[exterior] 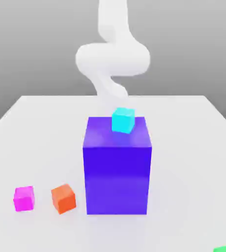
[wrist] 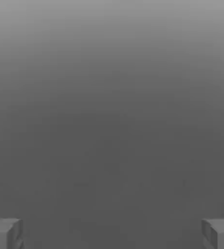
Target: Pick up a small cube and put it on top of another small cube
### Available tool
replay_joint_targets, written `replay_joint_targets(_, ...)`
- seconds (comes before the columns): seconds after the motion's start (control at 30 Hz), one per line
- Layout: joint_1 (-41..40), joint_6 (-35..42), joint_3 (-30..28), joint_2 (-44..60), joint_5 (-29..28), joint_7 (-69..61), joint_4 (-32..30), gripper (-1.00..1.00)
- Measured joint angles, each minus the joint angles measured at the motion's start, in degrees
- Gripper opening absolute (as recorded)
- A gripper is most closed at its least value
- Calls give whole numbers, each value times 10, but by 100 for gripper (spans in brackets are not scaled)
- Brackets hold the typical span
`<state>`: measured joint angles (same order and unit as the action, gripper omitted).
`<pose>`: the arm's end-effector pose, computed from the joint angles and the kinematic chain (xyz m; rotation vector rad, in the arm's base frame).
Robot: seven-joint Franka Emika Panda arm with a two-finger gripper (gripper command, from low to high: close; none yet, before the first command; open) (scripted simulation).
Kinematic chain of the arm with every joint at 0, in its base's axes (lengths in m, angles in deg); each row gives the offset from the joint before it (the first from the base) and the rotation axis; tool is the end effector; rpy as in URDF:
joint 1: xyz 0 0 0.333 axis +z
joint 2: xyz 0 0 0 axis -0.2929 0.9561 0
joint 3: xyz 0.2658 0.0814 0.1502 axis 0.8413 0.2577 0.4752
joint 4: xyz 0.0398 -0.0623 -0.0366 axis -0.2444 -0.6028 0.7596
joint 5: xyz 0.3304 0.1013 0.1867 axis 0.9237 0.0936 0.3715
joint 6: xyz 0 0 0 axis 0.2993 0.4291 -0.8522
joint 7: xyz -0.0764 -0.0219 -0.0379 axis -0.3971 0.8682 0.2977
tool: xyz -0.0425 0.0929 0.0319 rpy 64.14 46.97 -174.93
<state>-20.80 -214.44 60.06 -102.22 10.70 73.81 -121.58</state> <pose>0.3811 -0.0221 0.6662 -2.4231 1.2234 -0.9526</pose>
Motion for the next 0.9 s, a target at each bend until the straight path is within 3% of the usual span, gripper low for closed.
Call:
replay_joint_targets(0.53, -197, -174, -35, 336, -43, 291, -122, 0)
replay_joint_targets(0.77, -261, -252, -59, 481, 24, 353, -173, 0)
replay_joint_targets(0.9, -279, -314, -41, 563, 55, 342, -165, 0)
